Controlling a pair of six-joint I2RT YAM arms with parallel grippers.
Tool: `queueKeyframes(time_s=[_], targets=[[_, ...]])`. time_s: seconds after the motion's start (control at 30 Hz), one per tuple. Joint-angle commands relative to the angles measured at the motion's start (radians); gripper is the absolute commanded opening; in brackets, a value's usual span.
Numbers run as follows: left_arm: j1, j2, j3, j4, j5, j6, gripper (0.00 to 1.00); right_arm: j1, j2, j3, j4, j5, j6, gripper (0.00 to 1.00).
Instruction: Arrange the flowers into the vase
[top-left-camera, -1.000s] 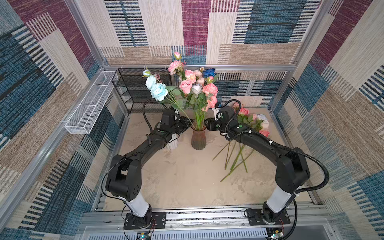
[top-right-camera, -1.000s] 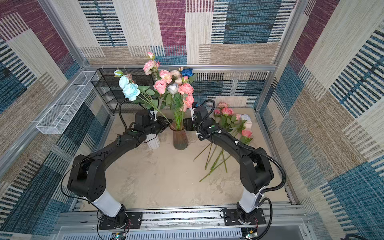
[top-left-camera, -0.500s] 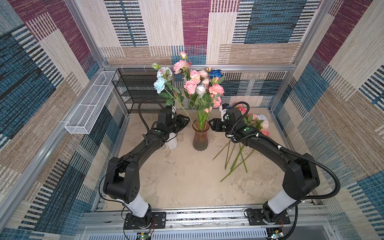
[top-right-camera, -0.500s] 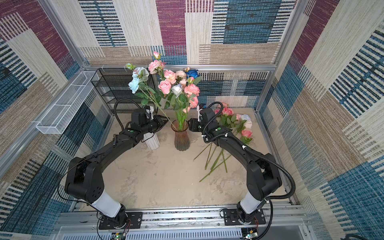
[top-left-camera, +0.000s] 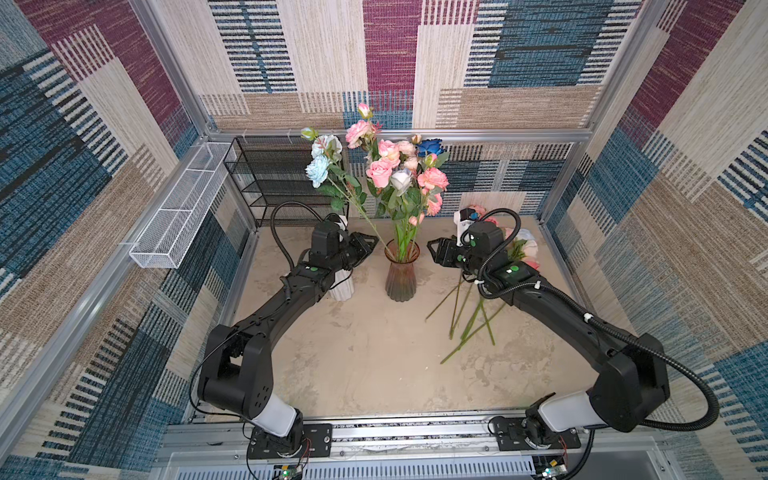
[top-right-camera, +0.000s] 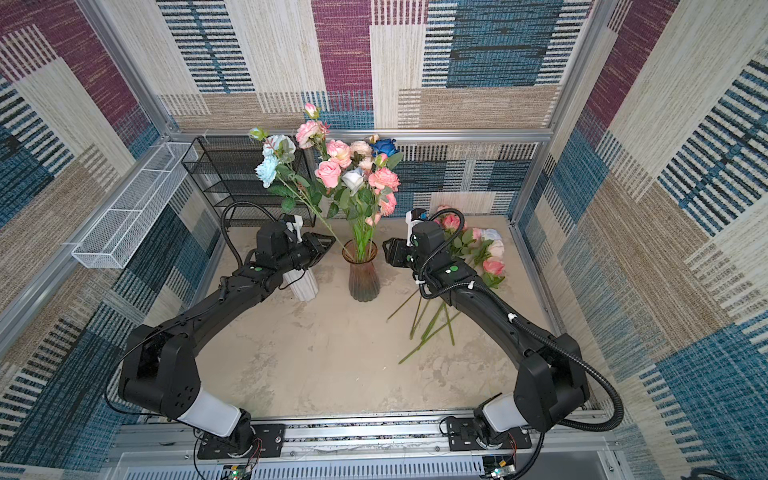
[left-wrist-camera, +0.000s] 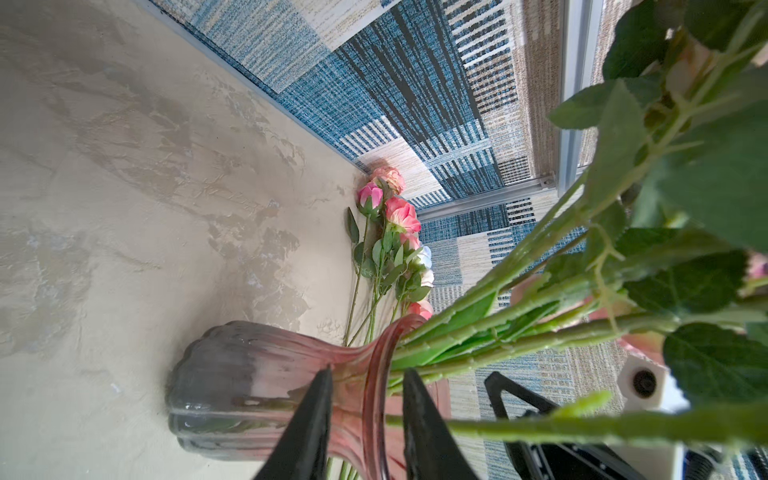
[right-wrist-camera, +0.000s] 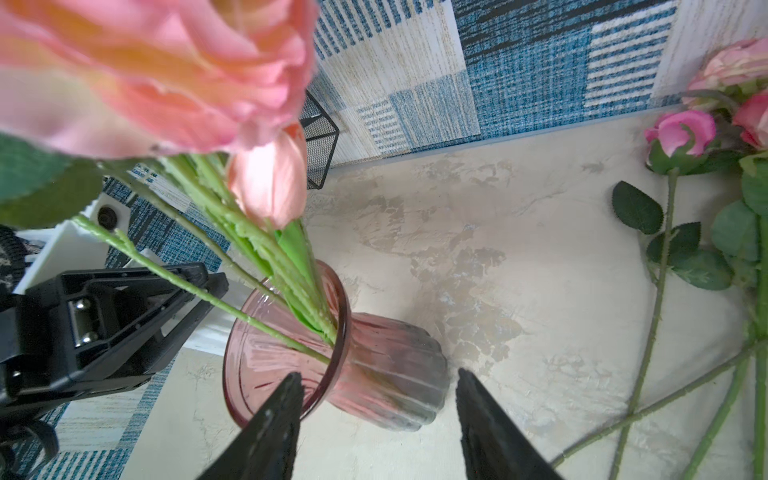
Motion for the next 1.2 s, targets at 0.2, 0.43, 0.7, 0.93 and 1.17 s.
queueKeyframes(time_s=[0.2, 0.43, 0.7, 0.93, 1.17], targets=[[-0.023, -0.087, -0.057, 0.069, 0.007, -0.068, 0.31, 0.0, -0.111, -0.06, 0.048, 0.027, 0.05, 0.62], [-0.07, -0.193, -0.139, 0.072, -0.003, -0.118, 0.34, 0.001, -0.158, -0.092, 0.049, 0.031, 0.056, 0.62], [-0.128, -0.454, -0.257, -0.043, -0.016, -0.07, 0.48, 0.0, -0.217, -0.133, 0.045, 0.052, 0.051, 0.67], [-0.107, -0.618, -0.098, -0.54, -0.149, 0.274, 0.65, 0.0, -0.273, -0.199, 0.07, 0.021, 0.051, 0.69], [-0.072, -0.467, 0.059, -0.828, -0.444, 0.585, 0.78, 0.001, -0.277, -0.215, 0.083, -0.008, 0.035, 0.7]])
